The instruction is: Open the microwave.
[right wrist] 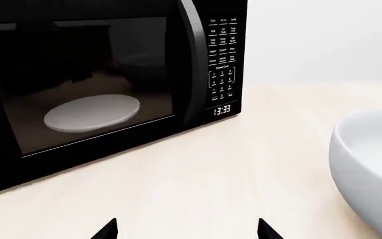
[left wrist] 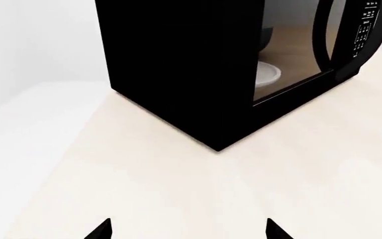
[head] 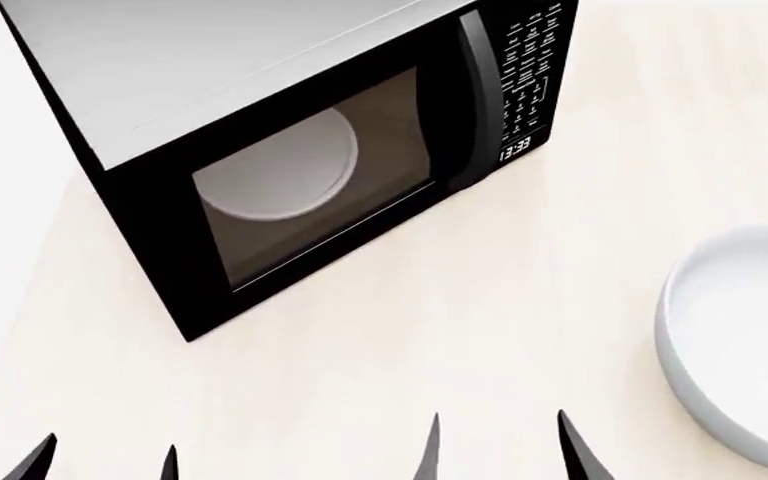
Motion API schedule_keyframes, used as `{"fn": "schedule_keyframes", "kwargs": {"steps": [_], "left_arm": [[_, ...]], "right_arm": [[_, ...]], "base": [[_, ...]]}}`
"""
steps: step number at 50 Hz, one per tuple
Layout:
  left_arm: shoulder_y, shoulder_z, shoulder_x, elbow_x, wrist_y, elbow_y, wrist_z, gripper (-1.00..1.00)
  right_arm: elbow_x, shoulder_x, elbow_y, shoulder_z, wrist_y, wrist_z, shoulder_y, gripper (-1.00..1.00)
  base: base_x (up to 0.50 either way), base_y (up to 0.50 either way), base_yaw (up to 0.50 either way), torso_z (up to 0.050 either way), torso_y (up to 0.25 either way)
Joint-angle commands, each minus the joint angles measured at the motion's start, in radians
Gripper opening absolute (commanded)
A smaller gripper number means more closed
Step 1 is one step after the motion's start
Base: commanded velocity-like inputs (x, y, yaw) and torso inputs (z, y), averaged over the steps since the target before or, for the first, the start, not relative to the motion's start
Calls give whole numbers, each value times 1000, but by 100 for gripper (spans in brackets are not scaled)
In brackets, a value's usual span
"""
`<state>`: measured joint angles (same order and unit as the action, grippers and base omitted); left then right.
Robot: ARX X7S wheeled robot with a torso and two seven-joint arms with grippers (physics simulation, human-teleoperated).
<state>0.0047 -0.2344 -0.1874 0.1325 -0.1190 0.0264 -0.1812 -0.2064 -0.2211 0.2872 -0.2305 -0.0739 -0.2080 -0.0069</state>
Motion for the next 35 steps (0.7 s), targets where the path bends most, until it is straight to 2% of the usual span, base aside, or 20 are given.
{"fn": "schedule_keyframes", "kwargs": {"steps": [1,17,35], "left_arm": [[-4,-4,-4,-5,8,-17,-17,100],[-3,-11,-11,-1,8,-14,-27,100],[-3,-16,-18,7,10,-11,-36,100]], "right_arm": [[-45,-33,165,-1,-193,-24,59,100],[-122,-76,231,12,-515,-31,317,100],[-142,-80,119,-11,-661,-9,548,100]], "base": [[0,0,0,0,0],[0,0,0,0,0],[0,0,0,0,0]]}}
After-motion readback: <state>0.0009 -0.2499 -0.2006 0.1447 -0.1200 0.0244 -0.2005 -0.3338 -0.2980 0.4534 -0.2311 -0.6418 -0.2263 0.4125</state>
